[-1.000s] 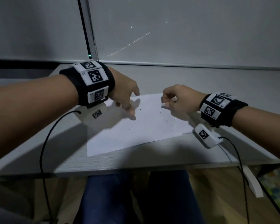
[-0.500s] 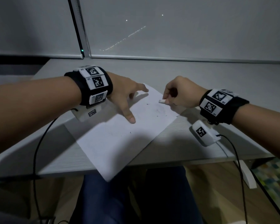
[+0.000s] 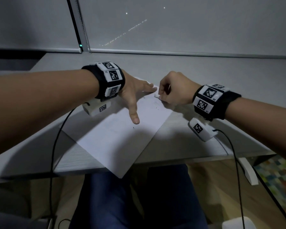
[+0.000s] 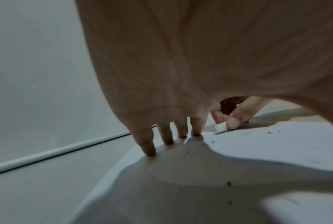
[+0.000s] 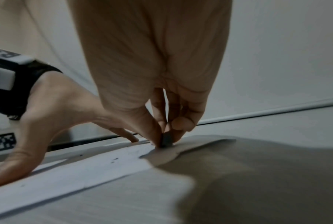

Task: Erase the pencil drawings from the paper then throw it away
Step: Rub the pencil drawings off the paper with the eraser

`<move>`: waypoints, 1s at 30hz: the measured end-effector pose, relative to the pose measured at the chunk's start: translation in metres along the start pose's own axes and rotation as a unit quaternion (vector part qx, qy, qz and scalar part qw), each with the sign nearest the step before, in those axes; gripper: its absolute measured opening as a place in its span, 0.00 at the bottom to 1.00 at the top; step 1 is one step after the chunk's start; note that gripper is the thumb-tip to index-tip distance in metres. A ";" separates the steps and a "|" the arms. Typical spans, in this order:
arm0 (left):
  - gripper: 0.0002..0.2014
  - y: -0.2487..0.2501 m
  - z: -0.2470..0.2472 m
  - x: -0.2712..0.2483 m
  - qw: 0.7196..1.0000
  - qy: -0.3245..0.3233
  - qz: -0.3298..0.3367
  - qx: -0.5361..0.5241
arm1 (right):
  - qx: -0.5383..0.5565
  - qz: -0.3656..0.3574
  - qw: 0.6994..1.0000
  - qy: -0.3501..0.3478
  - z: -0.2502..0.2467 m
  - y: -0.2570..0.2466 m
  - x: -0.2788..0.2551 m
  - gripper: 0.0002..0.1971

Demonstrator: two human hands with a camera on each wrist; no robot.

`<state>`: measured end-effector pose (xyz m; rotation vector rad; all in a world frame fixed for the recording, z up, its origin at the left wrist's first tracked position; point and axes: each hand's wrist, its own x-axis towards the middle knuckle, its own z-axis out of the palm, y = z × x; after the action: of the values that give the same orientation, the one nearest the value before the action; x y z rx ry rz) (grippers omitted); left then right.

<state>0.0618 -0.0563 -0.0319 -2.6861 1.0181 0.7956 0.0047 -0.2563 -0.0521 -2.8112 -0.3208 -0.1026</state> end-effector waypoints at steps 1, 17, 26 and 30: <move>0.84 -0.003 0.002 0.002 1.000 0.003 0.004 -0.001 | 0.001 0.001 1.000 0.000 0.001 -0.001 0.001 0.04; 0.54 -0.014 0.016 0.009 0.980 0.059 0.129 -0.142 | 0.032 -0.077 0.995 -0.053 0.008 -0.038 0.001 0.04; 0.42 -0.015 0.019 0.003 0.983 0.053 0.087 -0.153 | 0.048 -0.098 0.991 -0.078 0.012 -0.058 -0.008 0.03; 0.63 -0.016 0.020 0.005 0.982 0.054 0.100 -0.152 | 0.040 -0.067 0.996 -0.042 0.012 -0.050 0.009 0.05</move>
<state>0.0667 -0.0406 -0.0517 -2.9423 1.3049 0.9178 0.0029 -0.2047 -0.0477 -2.7170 -0.5212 -0.0017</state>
